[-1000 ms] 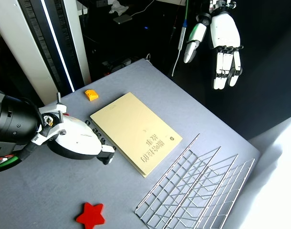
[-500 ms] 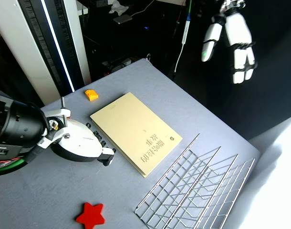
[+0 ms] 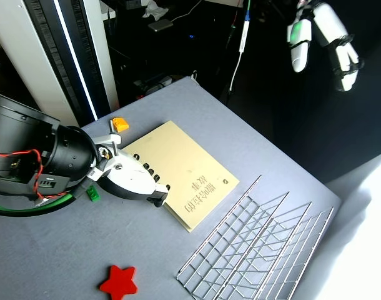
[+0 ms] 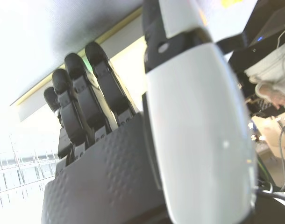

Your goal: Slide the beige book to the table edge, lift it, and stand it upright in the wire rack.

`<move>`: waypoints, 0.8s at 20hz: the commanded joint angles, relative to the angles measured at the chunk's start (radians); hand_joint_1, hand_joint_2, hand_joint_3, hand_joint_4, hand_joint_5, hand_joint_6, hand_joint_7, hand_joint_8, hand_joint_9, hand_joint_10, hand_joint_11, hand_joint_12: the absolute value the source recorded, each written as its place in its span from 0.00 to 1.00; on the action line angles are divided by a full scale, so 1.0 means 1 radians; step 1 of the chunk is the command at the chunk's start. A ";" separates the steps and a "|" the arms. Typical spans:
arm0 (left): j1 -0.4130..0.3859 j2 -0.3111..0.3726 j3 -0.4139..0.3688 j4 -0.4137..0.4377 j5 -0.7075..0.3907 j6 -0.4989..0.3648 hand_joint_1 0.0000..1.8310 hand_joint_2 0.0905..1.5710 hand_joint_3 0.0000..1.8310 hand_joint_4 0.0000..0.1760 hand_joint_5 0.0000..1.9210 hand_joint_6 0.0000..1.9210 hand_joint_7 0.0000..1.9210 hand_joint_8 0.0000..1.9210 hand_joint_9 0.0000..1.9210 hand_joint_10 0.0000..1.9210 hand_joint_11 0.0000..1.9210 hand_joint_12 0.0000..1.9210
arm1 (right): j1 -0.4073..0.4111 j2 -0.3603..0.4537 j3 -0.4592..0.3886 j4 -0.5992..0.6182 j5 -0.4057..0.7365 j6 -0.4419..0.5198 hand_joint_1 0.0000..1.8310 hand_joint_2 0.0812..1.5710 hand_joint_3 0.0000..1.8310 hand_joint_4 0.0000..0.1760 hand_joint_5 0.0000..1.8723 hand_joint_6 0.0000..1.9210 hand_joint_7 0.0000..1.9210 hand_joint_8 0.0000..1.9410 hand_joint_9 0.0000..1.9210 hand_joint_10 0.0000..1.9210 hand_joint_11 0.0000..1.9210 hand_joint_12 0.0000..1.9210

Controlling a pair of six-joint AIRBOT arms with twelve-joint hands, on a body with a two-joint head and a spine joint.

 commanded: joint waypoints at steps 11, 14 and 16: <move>0.011 0.004 -0.053 -0.197 -0.057 -0.255 0.12 0.72 0.00 0.00 0.14 0.00 0.15 0.00 0.14 0.00 0.00 0.41 | -0.011 -0.067 0.029 0.035 -0.084 -0.008 0.11 0.68 0.00 0.00 0.17 0.00 0.18 0.00 0.18 0.00 0.00 0.45; 0.004 0.004 -0.036 -0.197 0.007 -0.371 0.11 0.73 0.00 0.00 0.13 0.00 0.15 0.00 0.14 0.00 0.00 0.36 | -0.008 -0.085 0.030 0.035 -0.100 -0.008 0.10 0.68 0.00 0.00 0.17 0.00 0.19 0.00 0.18 0.00 0.00 0.44; 0.004 0.005 -0.033 -0.199 0.026 -0.475 0.11 0.73 0.00 0.00 0.13 0.00 0.14 0.00 0.15 0.00 0.00 0.40 | -0.006 -0.101 0.033 0.035 -0.109 -0.004 0.12 0.68 0.00 0.00 0.18 0.00 0.19 0.00 0.19 0.00 0.00 0.45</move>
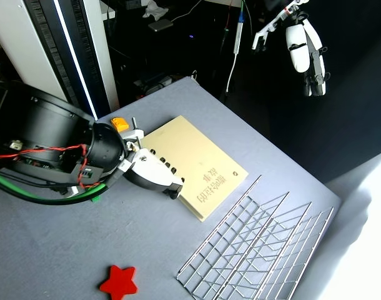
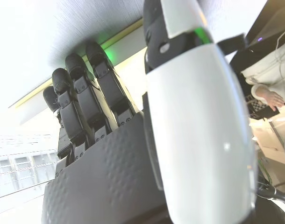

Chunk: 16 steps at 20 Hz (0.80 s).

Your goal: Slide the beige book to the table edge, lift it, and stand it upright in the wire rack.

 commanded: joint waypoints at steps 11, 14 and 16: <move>0.003 -0.004 0.045 -0.001 -0.035 -0.054 0.12 0.73 0.00 0.00 0.13 0.00 0.14 0.00 0.14 0.00 0.00 0.37 | 0.009 -0.084 0.011 0.031 -0.086 0.031 0.10 0.68 0.00 0.00 0.19 0.00 0.20 0.00 0.19 0.00 0.00 0.46; 0.009 0.002 0.052 -0.081 0.037 -0.054 0.13 0.72 0.00 0.00 0.13 0.00 0.15 0.00 0.15 0.00 0.00 0.39 | 0.006 -0.098 0.010 0.031 -0.083 0.044 0.10 0.68 0.00 0.00 0.18 0.00 0.19 0.00 0.18 0.00 0.00 0.45; 0.020 0.009 0.052 -0.126 0.079 -0.054 0.13 0.72 0.00 0.00 0.14 0.00 0.16 0.00 0.16 0.00 0.00 0.41 | 0.005 -0.108 0.010 0.031 -0.075 0.053 0.10 0.68 0.00 0.00 0.17 0.00 0.18 0.00 0.18 0.00 0.00 0.45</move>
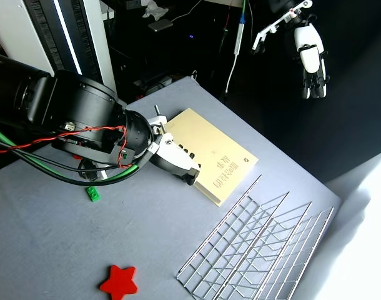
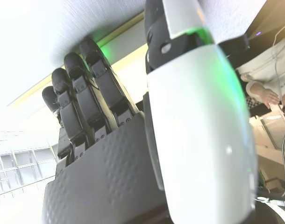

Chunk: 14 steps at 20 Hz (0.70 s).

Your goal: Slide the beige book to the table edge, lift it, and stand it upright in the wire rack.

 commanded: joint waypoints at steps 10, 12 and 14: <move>0.008 0.018 0.039 0.086 0.071 -0.009 0.11 0.73 0.00 0.00 0.11 0.00 0.14 0.00 0.14 0.00 0.00 0.37 | 0.012 -0.052 -0.004 0.044 -0.056 0.037 0.12 0.67 0.00 0.00 0.19 0.00 0.20 0.00 0.19 0.01 0.00 0.45; 0.009 0.017 0.042 0.092 0.071 0.003 0.10 0.73 0.00 0.00 0.11 0.00 0.14 0.00 0.13 0.00 0.00 0.32 | 0.022 -0.056 -0.003 0.044 -0.056 0.042 0.10 0.68 0.00 0.00 0.16 0.00 0.18 0.00 0.17 0.00 0.00 0.42; 0.010 0.017 0.041 0.092 0.077 0.003 0.11 0.73 0.00 0.00 0.11 0.00 0.13 0.00 0.13 0.00 0.00 0.34 | 0.028 -0.063 -0.003 0.044 -0.058 0.052 0.10 0.68 0.00 0.00 0.17 0.00 0.18 0.00 0.18 0.00 0.00 0.43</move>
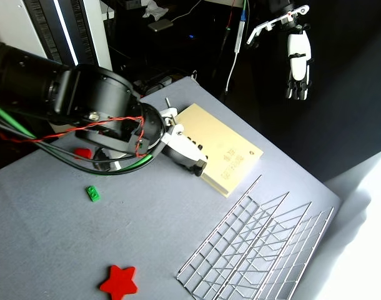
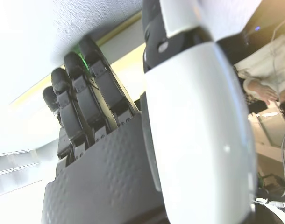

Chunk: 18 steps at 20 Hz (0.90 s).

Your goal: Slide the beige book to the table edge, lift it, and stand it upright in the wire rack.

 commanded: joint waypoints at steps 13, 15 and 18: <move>0.004 0.009 0.024 -0.015 -0.061 -0.005 0.34 0.64 0.00 0.00 0.04 0.00 0.04 0.00 0.04 0.00 0.00 0.13 | 0.014 -0.059 0.020 -0.012 -0.073 0.035 0.10 0.69 0.00 0.00 0.18 0.00 0.19 0.00 0.18 0.00 0.00 0.43; 0.004 0.009 0.024 -0.015 -0.061 -0.005 0.40 0.64 0.00 0.00 0.04 0.00 0.03 0.00 0.02 0.00 0.00 0.10 | 0.017 -0.069 0.021 -0.012 -0.086 0.038 0.10 0.69 0.00 0.00 0.16 0.00 0.17 0.00 0.17 0.00 0.00 0.42; 0.005 0.009 0.024 -0.007 -0.064 -0.005 0.43 0.65 0.00 0.00 0.02 0.00 0.00 0.00 0.00 0.00 0.00 0.02 | 0.021 -0.087 0.020 -0.012 -0.111 0.055 0.11 0.69 0.00 0.00 0.15 0.00 0.16 0.00 0.16 0.00 0.00 0.42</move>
